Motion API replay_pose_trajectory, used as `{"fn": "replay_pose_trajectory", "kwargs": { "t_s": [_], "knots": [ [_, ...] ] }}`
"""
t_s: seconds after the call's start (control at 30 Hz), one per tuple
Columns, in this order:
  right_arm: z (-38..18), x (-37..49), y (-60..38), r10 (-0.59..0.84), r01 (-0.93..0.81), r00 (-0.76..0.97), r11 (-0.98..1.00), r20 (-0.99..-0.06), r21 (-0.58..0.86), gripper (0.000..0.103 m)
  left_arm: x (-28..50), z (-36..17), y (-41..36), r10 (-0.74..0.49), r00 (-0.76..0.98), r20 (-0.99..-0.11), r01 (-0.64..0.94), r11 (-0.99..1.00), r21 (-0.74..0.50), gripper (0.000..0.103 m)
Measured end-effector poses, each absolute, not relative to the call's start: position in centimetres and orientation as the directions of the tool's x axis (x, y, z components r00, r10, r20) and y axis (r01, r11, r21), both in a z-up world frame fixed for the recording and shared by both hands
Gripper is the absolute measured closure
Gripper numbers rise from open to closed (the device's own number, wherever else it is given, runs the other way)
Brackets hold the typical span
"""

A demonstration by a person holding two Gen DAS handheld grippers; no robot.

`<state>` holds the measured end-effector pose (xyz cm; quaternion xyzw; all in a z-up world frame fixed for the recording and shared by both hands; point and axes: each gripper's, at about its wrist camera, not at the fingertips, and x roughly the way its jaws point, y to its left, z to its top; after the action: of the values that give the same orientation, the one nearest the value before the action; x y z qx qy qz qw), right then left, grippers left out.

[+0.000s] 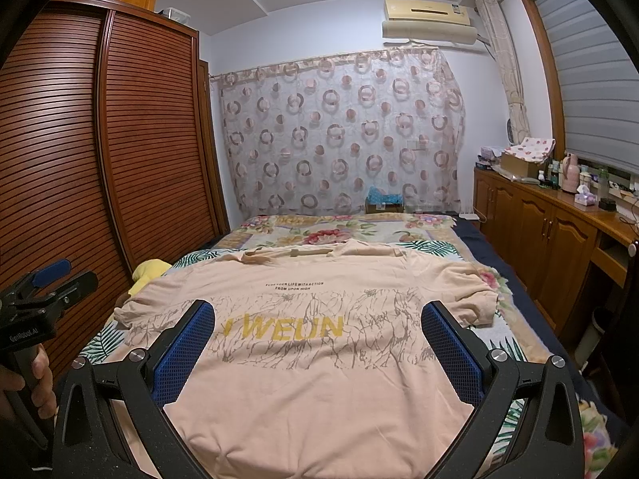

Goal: Fold small clothes

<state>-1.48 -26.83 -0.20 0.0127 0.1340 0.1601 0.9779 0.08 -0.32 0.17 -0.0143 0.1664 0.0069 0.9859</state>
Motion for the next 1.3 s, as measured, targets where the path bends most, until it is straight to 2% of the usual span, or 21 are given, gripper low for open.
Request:
{"fn": "replay_pose_trajectory", "kwargs": {
  "t_s": [0.87,1.3],
  "knots": [
    [-0.4,-1.1,-26.6,0.332,-0.324,0.905,0.943,-0.265,0.073,0.0,-0.2,0.5,-0.6,0.011,0.945,-0.328,-0.018,1.0,-0.02,0.0],
    [-1.1,0.9,-24.4,0.43,-0.436,0.852,0.899,-0.3,0.051,0.0,0.3,-2.1,3.9,0.033,0.918,-0.395,-0.048,0.998,-0.028,0.0]
  ]
}}
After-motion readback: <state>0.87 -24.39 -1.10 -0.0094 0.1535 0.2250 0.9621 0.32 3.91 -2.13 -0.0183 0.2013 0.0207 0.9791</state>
